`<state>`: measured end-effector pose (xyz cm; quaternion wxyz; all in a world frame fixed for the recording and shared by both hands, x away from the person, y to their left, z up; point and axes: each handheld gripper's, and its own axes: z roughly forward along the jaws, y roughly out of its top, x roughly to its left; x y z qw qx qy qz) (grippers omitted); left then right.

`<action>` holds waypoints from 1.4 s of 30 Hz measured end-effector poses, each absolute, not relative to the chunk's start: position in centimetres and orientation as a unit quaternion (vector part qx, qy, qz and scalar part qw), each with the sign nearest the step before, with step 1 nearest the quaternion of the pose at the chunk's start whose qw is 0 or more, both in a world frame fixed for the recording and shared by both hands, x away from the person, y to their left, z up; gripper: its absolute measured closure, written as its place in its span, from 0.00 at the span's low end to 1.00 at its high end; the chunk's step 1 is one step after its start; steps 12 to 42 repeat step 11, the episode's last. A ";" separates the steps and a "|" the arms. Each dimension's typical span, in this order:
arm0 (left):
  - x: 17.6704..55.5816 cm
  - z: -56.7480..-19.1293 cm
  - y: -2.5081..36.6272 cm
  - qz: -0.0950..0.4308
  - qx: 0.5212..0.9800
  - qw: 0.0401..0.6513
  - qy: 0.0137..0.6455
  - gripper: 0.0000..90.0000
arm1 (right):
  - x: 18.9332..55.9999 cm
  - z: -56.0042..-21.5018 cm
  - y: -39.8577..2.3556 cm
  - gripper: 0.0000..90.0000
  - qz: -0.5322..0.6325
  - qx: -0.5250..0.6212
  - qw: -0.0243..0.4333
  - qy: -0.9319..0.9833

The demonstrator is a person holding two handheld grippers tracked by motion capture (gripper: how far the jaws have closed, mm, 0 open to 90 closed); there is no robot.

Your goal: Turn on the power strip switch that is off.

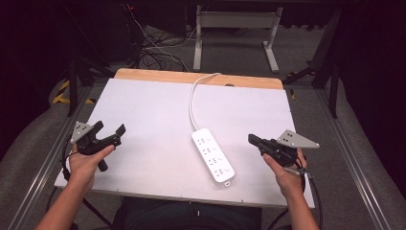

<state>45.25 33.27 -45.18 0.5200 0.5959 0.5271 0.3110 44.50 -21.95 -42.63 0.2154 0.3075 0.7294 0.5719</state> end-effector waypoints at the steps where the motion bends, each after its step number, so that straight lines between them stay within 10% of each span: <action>1: 45.2 -45.2 33.3 0.311 0.596 0.520 0.527 0.09 | 44.5 -42.6 -21.9 1.00 0.573 0.307 0.215 0.729; 6: 45.2 -45.2 33.3 0.310 0.596 0.520 0.527 0.09 | 44.6 -42.7 -22.0 0.85 0.573 0.314 0.222 0.724; 11: 45.2 -45.2 33.3 0.310 0.596 0.521 0.527 0.09 | 45.1 -42.8 -22.1 0.49 0.576 0.343 0.228 0.706; 42: 45.2 -45.2 33.3 0.310 0.596 0.521 0.527 0.09 | 45.1 -42.8 -22.1 0.49 0.576 0.343 0.228 0.706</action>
